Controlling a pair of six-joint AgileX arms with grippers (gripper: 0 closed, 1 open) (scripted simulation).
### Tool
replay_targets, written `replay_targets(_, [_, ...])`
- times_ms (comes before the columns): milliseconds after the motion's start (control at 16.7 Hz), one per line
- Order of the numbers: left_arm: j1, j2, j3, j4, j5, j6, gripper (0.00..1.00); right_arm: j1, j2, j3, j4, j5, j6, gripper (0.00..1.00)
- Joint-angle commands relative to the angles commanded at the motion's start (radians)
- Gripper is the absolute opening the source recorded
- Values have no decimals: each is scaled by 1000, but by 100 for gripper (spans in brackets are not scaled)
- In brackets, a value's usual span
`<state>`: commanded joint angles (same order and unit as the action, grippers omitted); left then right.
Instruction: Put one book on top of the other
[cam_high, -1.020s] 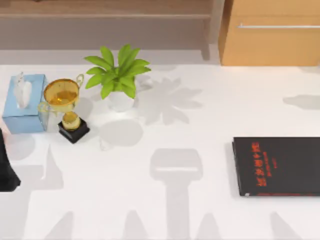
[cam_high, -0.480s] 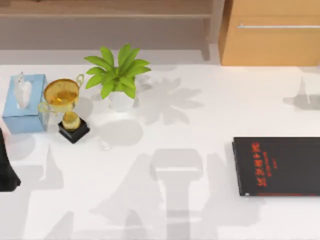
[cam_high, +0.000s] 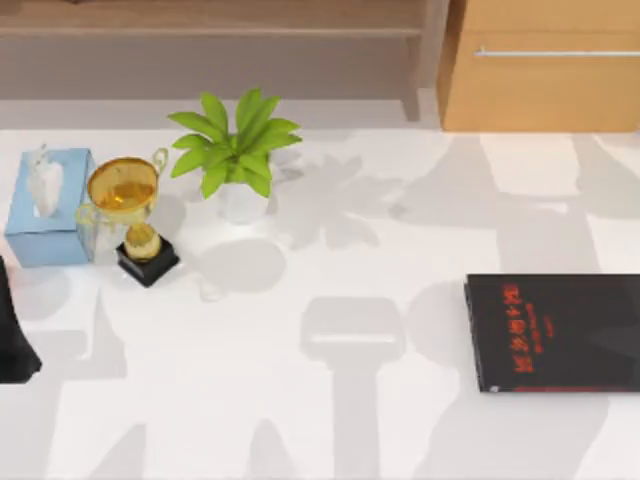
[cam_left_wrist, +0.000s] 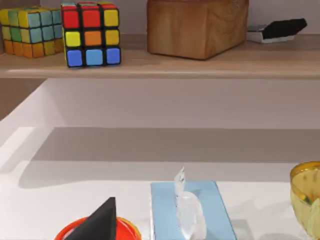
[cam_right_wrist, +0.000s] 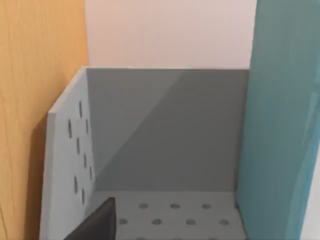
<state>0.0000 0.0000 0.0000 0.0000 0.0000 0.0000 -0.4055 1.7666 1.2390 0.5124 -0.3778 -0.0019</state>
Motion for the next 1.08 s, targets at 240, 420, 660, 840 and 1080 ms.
replay_targets(240, [0,0,0,0,0,0,100,-51,214,160,67,-49,-1,100])
replay_targets(420, [0,0,0,0,0,0,100,-64,263,197,83,-61,-2,100])
replay_targets(660, [0,0,0,0,0,0,100,-59,261,192,81,-59,-2,100])
replay_targets(840, [0,0,0,0,0,0,100,-56,282,227,72,-53,-2,100])
replay_targets(1080, [0,0,0,0,0,0,100,-42,345,322,40,-38,-2,100])
